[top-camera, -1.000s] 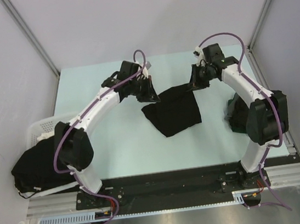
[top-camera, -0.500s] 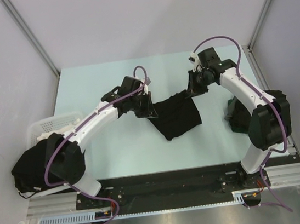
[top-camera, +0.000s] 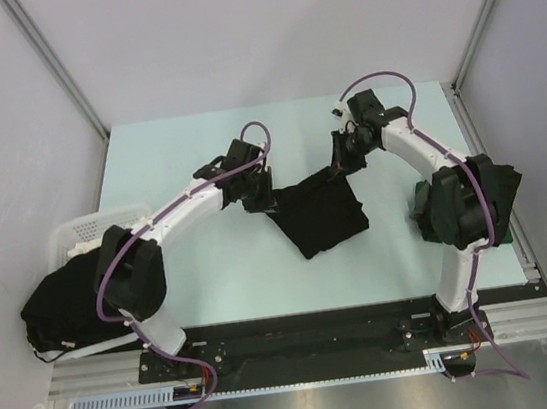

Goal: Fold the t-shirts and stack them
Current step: Fold the long partially folded tshirt into a neat square

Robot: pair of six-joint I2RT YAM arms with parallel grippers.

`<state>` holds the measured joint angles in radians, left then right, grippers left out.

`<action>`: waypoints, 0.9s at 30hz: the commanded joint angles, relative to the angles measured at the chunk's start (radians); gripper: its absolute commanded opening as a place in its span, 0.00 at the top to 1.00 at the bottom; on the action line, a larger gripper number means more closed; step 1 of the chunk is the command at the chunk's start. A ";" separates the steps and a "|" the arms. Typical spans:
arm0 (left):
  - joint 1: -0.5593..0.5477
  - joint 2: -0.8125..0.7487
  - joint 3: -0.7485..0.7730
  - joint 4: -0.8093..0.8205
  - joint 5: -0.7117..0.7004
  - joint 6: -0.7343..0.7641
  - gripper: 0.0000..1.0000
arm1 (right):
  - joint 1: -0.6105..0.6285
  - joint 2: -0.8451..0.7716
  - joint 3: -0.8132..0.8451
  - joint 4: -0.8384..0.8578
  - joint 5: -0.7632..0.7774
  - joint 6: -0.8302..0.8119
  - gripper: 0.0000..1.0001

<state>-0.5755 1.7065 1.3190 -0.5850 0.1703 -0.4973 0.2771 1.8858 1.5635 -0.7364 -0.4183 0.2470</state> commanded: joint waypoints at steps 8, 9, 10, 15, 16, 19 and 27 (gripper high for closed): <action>0.055 0.111 0.115 -0.050 -0.071 0.008 1.00 | -0.006 0.188 0.262 0.009 0.010 -0.043 1.00; 0.058 0.125 0.134 -0.050 -0.074 0.008 1.00 | -0.006 0.217 0.289 0.009 0.009 -0.040 1.00; 0.063 0.136 0.144 -0.055 -0.071 0.006 1.00 | -0.006 0.231 0.309 0.009 0.007 -0.040 1.00; 0.074 0.188 0.212 -0.087 -0.060 0.013 1.00 | -0.004 0.318 0.412 -0.032 -0.017 -0.029 1.00; 0.074 0.199 0.221 -0.102 -0.061 0.013 1.00 | -0.006 0.332 0.418 -0.034 -0.020 -0.026 1.00; 0.074 0.208 0.240 -0.130 -0.058 0.011 1.00 | -0.004 0.346 0.406 -0.028 -0.036 -0.015 1.00; 0.080 0.211 0.221 -0.173 -0.071 0.025 1.00 | -0.007 0.349 0.371 -0.012 -0.045 -0.014 1.00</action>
<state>-0.5087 1.9171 1.5208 -0.6773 0.1268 -0.4961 0.2806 2.2330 1.9274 -0.7727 -0.4732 0.2337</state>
